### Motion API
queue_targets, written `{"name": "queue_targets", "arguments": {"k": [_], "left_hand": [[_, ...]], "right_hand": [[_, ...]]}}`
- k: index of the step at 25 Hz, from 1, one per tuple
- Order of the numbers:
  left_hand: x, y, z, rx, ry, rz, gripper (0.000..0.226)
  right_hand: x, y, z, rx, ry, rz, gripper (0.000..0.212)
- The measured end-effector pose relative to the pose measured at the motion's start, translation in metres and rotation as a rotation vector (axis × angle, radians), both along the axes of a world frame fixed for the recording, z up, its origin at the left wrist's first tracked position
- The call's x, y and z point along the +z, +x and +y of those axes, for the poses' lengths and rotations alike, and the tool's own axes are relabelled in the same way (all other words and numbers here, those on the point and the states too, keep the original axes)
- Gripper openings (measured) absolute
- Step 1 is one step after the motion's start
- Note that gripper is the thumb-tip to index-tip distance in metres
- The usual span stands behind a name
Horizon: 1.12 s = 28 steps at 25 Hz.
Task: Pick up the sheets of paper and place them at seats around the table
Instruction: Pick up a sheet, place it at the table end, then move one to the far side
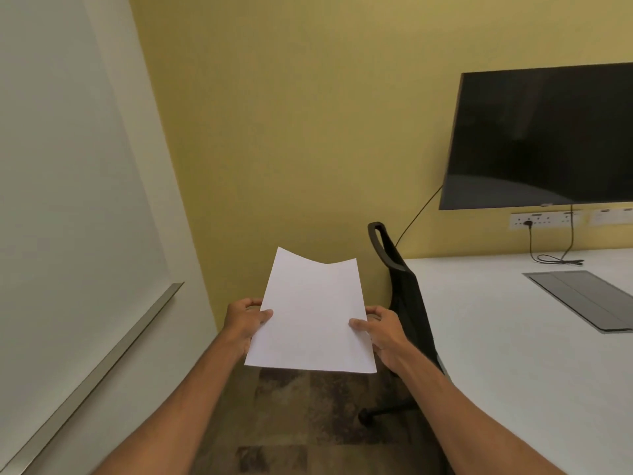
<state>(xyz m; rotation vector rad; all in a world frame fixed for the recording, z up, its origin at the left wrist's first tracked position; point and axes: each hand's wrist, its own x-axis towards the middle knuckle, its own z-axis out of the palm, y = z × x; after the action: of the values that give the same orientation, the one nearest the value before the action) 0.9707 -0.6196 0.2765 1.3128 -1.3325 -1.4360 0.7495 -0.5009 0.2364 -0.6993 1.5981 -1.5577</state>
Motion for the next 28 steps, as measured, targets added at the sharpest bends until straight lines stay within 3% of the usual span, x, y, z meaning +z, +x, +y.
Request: {"name": "queue_targets", "arguments": {"k": [7, 12, 28], "left_hand": [[0.005, -0.121, -0.143, -0.173, -0.041, 0.017, 0.029], [0.017, -0.223, -0.223, -0.327, -0.048, 0.007, 0.031], [0.010, -0.568, -0.342, -0.977, -0.151, -0.176, 0.031]], "right_hand": [[0.005, -0.101, -0.107, -0.150, -0.029, 0.058, 0.040], [0.012, -0.181, -0.158, -0.289, -0.072, 0.016, 0.037], [-0.013, -0.376, -0.204, -0.888, -0.055, -0.099, 0.034]]}}
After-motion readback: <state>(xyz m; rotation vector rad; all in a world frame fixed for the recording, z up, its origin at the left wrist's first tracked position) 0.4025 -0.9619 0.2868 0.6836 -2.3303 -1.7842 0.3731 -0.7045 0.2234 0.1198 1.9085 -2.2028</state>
